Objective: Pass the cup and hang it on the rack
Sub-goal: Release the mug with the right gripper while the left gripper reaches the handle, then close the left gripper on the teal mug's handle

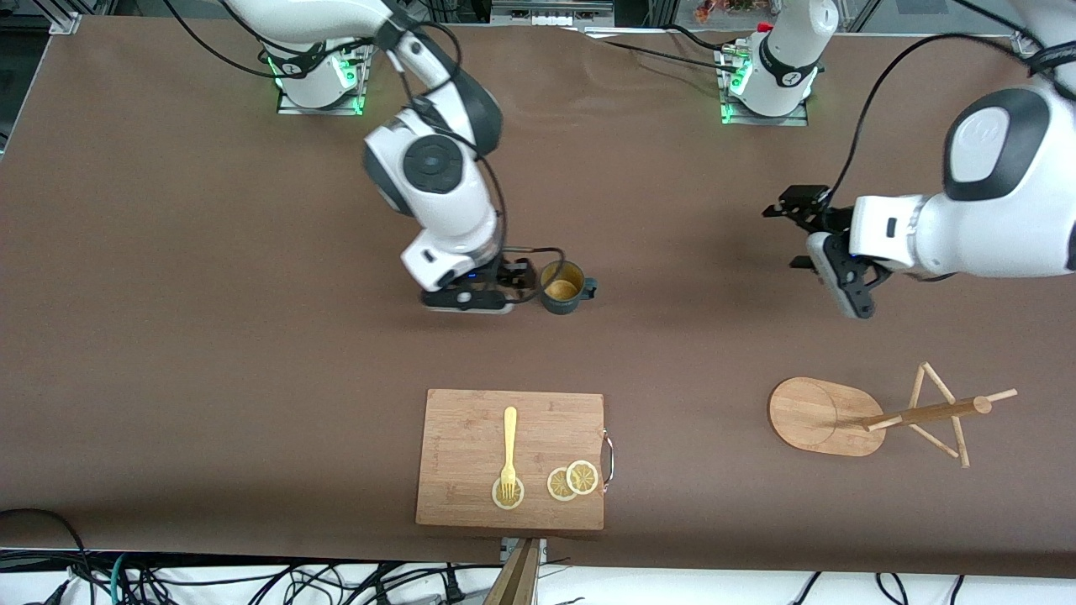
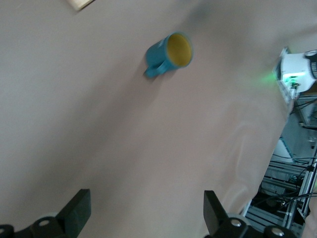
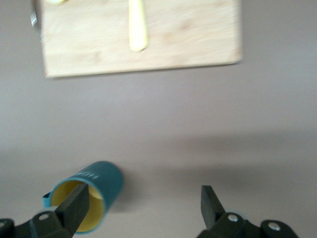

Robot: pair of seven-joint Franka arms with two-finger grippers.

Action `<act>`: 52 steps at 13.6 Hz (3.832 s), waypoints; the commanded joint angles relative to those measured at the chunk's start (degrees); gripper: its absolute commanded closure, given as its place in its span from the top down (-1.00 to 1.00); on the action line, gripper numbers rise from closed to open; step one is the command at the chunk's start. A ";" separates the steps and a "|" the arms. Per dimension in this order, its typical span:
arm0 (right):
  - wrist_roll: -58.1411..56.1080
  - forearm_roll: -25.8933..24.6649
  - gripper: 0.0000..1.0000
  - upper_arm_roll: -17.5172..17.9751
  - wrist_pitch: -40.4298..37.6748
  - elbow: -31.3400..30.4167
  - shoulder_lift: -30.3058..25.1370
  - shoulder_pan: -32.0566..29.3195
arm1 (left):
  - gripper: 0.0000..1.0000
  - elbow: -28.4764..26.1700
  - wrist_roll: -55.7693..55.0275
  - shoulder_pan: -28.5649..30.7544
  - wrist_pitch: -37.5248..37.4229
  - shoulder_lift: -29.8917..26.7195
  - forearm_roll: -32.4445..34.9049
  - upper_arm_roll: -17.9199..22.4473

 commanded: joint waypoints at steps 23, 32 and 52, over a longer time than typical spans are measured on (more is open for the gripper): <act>-57.97 6.43 1.00 -15.59 -30.07 -6.25 -25.65 -27.90 | 1.00 -26.23 107.01 -5.51 32.48 21.69 -75.10 -7.08; -57.53 4.76 1.00 -15.50 -27.35 -11.28 -31.92 -29.51 | 1.00 -21.31 113.00 -10.43 34.66 26.09 -82.15 -7.08; -57.36 7.39 1.00 -19.46 -24.80 -10.21 -29.80 -25.02 | -0.93 -20.43 115.99 -13.95 36.26 27.15 -88.48 -7.08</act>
